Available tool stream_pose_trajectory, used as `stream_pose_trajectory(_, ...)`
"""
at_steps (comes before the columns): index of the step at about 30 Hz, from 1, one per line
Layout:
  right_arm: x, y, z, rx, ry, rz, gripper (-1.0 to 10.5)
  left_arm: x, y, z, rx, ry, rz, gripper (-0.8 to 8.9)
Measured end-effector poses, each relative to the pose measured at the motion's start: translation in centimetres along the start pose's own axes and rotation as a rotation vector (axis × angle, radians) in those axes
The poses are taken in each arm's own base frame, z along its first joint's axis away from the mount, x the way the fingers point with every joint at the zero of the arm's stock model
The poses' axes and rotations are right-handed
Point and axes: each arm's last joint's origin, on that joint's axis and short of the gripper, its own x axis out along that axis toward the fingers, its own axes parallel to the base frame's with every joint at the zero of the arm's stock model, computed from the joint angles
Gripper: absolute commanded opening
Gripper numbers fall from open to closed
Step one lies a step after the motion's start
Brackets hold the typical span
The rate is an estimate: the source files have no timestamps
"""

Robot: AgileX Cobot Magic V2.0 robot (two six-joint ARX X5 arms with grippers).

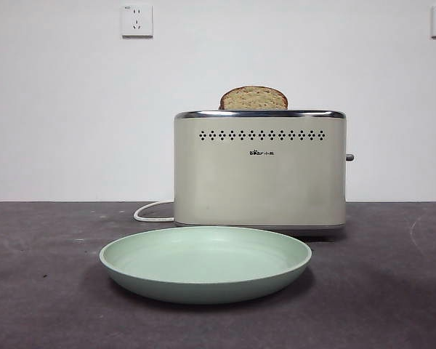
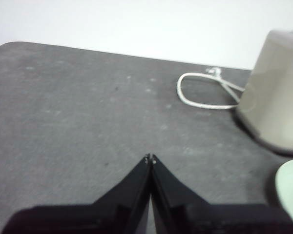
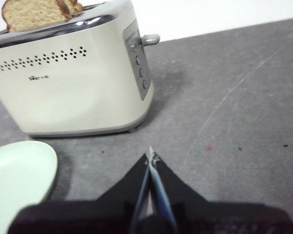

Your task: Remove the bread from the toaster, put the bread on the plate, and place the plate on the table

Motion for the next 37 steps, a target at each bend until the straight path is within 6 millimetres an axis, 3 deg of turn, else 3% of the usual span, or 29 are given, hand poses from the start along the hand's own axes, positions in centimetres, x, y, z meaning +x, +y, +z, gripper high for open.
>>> stream_pose_trajectory(11,-0.5,1.1,4.9,0.076,0.027,0.046,-0.1,-2.7,-1.2,5.4,-0.050,-0.051,-0.014,-0.06)
stream_pose_trajectory(19,0.0,2.5,10.6,0.048,0.211,0.167,-0.1,-4.4,-2.0,9.6,-0.056,-0.026,-0.009,-0.06)
stream_pose_trajectory(27,0.5,4.1,16.1,-0.046,0.382,0.249,-0.1,-4.0,-2.7,13.1,-0.052,0.112,-0.024,-0.06)
stream_pose_trajectory(32,1.0,5.2,17.8,-0.117,0.495,0.302,-0.1,-3.2,-3.4,15.7,-0.034,0.150,-0.163,-0.06)
stream_pose_trajectory(37,2.0,5.9,17.6,-0.156,0.580,0.362,-0.1,-2.4,-3.9,16.8,-0.038,0.188,-0.280,-0.06)
